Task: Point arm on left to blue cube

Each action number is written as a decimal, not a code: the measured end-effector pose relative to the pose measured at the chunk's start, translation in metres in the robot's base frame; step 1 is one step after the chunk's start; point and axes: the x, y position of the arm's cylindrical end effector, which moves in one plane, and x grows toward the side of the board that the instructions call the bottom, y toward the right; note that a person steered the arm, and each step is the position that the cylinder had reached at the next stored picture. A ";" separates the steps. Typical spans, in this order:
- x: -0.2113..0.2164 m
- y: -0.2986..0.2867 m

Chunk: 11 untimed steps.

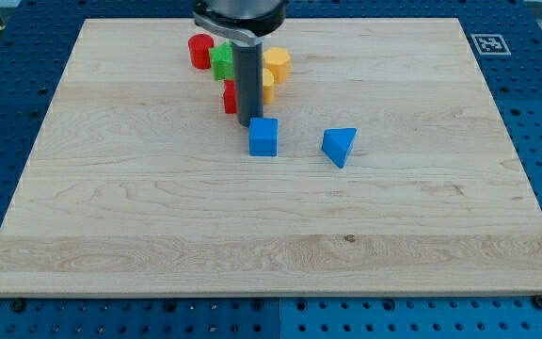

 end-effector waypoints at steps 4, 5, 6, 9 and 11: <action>0.033 -0.042; 0.037 -0.041; 0.037 -0.040; 0.037 -0.020; 0.037 -0.009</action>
